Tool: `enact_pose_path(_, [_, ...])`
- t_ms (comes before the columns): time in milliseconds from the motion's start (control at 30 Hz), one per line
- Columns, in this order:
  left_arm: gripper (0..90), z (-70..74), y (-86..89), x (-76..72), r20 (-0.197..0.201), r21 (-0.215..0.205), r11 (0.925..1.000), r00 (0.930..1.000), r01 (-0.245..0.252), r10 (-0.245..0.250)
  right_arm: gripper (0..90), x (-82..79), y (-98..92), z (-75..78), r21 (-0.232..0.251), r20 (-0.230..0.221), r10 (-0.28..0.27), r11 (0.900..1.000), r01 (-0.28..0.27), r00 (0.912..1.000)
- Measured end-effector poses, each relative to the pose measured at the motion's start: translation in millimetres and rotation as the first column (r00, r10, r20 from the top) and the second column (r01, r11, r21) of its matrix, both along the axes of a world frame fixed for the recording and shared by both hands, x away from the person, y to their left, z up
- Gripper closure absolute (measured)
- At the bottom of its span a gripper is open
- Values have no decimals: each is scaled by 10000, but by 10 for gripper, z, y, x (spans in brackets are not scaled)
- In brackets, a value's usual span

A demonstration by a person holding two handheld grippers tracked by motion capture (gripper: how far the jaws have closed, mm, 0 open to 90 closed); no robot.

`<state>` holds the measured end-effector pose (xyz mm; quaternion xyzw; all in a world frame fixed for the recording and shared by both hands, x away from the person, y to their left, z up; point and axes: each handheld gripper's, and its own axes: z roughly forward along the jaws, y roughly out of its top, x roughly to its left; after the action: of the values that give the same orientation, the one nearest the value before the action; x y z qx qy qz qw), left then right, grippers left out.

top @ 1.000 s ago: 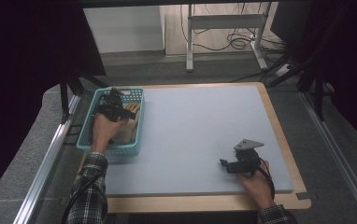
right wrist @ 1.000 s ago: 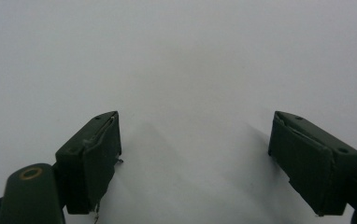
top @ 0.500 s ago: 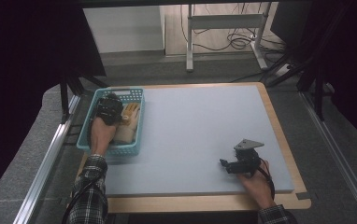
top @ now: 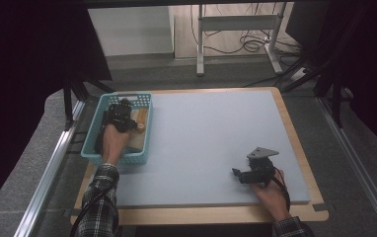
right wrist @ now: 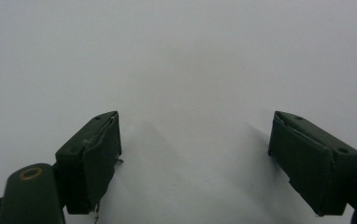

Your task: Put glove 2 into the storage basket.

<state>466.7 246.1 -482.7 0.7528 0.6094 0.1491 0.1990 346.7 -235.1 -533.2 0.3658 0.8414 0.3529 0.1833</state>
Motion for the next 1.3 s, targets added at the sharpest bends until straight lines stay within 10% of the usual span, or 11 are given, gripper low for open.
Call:
enact_pose_path(467, [389,94,173,-95,719,-325,9991,9970,-260,283,168,-1,1,0,-3,8,6,10000,-6,10000])
enact_pose_path(767, [100,150,253,-202,1578,-1148,9903,9857,779,-593,168,-1,1,0,-6,7,8,10000,-8,10000])
enact_pose_path(1167, [11,206,263,-338,2106,-1104,9793,9669,1696,-1437,168,-1,1,0,-14,9,4,10000,-4,10000])
enact_pose_path(1300, [8,248,261,-390,2322,-1758,9662,9617,1887,-1456,168,-1,2,0,-23,12,-1,10000,1,10000])
